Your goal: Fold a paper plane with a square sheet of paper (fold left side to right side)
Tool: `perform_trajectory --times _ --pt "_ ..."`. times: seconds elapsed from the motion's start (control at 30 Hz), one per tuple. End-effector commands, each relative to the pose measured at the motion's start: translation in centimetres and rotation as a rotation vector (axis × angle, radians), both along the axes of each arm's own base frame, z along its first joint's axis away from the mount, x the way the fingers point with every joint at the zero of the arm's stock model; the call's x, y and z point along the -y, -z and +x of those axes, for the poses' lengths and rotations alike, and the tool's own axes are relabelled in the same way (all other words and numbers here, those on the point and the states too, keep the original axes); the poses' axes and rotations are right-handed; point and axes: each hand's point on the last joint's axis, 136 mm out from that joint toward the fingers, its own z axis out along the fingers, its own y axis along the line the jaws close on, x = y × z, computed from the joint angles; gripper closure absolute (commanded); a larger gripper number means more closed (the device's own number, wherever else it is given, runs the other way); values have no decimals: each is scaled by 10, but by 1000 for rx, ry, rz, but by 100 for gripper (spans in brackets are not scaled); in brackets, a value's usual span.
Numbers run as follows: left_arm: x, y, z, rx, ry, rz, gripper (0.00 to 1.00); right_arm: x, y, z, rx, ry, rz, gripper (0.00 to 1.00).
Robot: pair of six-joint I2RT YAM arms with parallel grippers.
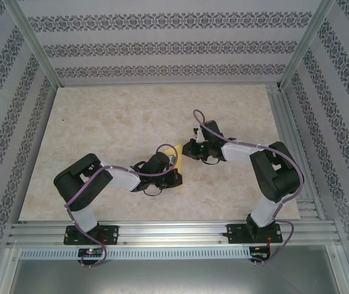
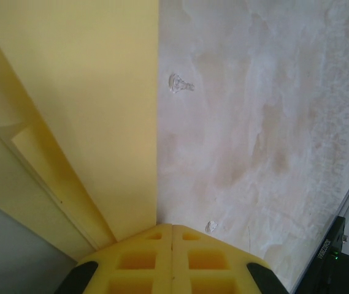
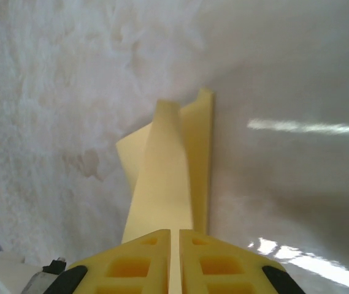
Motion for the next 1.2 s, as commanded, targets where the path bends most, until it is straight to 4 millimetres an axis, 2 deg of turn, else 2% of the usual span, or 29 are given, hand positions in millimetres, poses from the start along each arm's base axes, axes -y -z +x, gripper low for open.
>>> perform_trajectory --times 0.0,0.13,0.3,0.77,0.93,1.17 --pt "-19 25 -25 -92 20 96 100 -18 -6 9 32 -9 54 87" --pt "-18 24 -26 -92 24 93 100 -28 8 14 7 -24 42 87" --pt "-18 24 -27 -92 28 93 100 -31 25 25 0 -32 -9 88" --pt "-18 24 -29 -95 32 94 100 -6 57 45 -2 -26 -182 88" --pt "-18 24 -30 -94 33 92 100 0 57 58 14 -16 -203 88" --pt "-17 24 -31 -93 36 92 100 6 45 83 39 1 -204 88"
